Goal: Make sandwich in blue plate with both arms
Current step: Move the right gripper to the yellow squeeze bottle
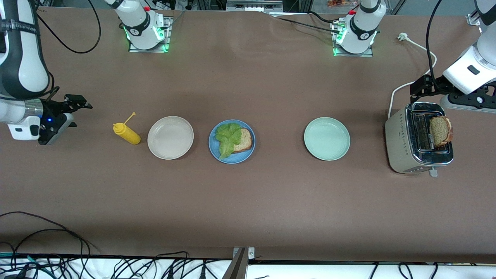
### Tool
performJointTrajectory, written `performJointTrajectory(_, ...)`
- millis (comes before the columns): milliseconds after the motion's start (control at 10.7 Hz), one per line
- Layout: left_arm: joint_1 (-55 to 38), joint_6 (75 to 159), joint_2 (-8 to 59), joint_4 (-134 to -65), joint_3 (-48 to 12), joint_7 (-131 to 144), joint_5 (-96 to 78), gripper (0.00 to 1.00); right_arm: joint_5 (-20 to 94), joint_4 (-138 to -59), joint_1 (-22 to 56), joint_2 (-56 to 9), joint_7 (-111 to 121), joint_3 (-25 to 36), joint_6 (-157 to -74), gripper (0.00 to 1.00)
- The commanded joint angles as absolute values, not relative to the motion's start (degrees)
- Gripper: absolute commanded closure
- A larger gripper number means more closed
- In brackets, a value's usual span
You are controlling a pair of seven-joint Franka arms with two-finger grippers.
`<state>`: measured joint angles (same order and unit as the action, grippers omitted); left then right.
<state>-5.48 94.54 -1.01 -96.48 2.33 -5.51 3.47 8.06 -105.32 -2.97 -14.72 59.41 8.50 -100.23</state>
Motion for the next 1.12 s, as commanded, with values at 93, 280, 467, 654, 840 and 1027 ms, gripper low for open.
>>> performJointTrajectory(93,-6.1,94.7,-0.9,-95.9,2.4,-5.7,4.6,0.0,16.8,-106.3,-9.3,-20.9,79.7,7.4,-104.9,0.0)
performJointTrajectory(280,-6.1,94.7,-0.9,-95.9,2.5,-5.7,4.5,0.0,26.5,-106.1,-12.3,-26.2,93.7,7.4,-105.0,0.0)
performJointTrajectory(467,-6.1,94.7,-0.9,-95.9,2.5,-5.7,4.5,0.0,35.6,-105.9,-14.1,-30.5,106.9,7.4,-104.9,0.0)
performJointTrajectory(654,-6.1,94.7,-0.9,-95.9,2.5,-5.7,4.5,0.0,42.2,-105.8,-14.4,-32.9,116.9,7.4,-104.1,0.0)
performJointTrajectory(840,-6.1,94.7,-0.9,-95.8,2.5,-5.7,4.5,0.0,46.6,-105.8,-14.4,-34.8,123.4,7.4,-98.9,0.0)
performJointTrajectory(1027,-6.1,94.7,-0.9,-95.8,2.5,-5.8,4.5,0.0,50.0,-106.1,-14.3,-36.3,128.6,7.3,-96.3,0.0)
